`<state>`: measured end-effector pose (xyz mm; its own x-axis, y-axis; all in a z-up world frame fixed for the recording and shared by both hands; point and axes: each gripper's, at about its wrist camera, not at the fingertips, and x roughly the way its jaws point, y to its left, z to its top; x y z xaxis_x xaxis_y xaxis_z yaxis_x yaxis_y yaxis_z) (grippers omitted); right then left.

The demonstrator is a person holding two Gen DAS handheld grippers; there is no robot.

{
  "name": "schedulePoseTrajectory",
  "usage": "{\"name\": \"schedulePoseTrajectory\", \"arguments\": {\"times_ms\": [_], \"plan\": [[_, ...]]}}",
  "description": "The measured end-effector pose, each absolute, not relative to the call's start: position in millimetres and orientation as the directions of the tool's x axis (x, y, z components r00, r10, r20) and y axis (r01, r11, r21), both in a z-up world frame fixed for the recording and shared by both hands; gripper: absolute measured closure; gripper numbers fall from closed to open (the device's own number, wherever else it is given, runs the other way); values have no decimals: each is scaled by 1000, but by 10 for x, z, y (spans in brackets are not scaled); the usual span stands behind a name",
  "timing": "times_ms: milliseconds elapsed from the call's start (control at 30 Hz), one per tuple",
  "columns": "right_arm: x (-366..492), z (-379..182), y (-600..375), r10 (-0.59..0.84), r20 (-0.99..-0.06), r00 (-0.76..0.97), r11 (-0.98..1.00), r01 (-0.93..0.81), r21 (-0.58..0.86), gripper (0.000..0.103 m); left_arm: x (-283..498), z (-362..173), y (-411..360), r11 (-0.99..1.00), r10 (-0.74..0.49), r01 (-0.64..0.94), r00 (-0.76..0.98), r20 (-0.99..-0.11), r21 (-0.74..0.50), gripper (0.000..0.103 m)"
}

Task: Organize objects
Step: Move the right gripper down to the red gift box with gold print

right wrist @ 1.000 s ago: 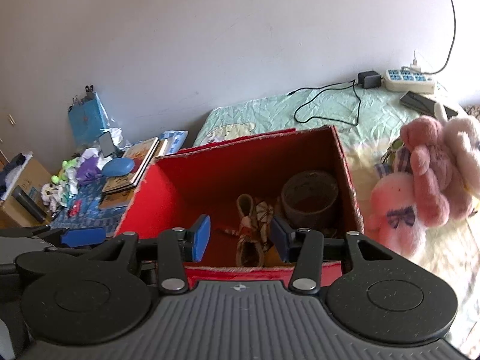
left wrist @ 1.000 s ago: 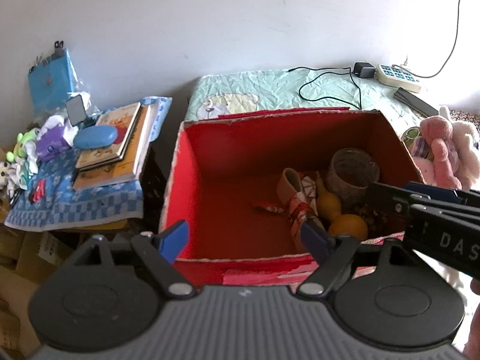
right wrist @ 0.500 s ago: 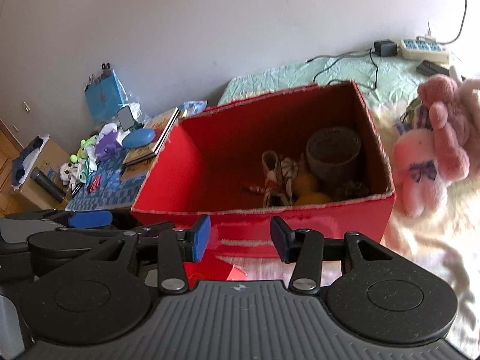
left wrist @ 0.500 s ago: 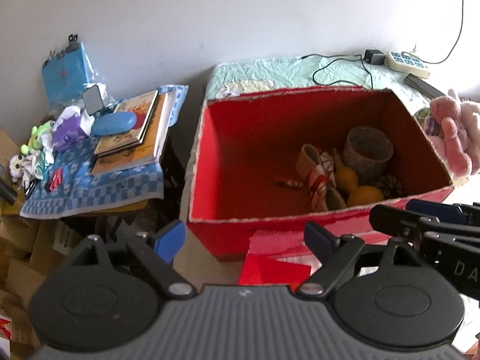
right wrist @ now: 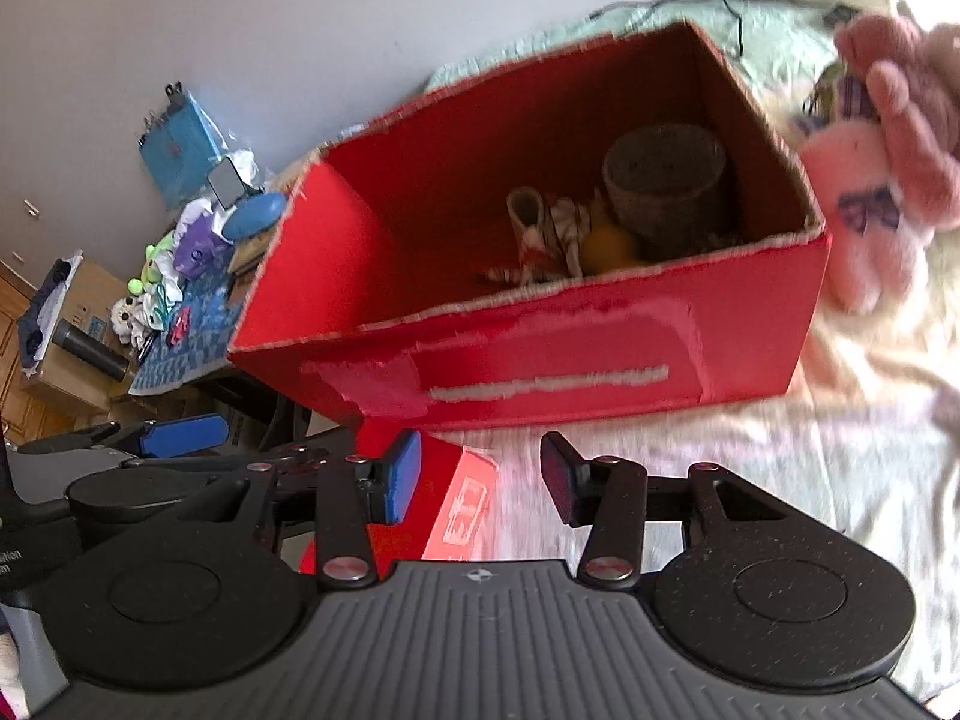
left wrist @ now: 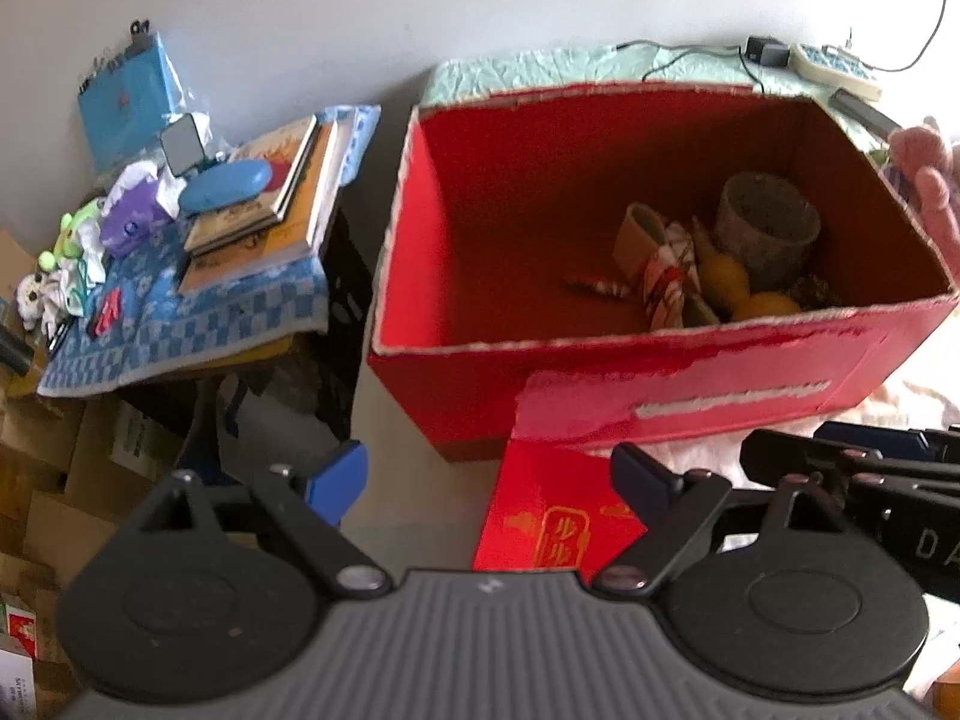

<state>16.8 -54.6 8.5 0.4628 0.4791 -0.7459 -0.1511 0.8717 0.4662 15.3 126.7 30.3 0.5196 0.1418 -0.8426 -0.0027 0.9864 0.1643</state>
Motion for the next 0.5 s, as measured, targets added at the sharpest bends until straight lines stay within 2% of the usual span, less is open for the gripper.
{"name": "schedulePoseTrajectory", "arguments": {"times_ms": [500], "plan": [[265,-204,-496,503,-786,360,856,-80,511,56,214,-82,1399,988,140,-5,427,-893,153,14]]}}
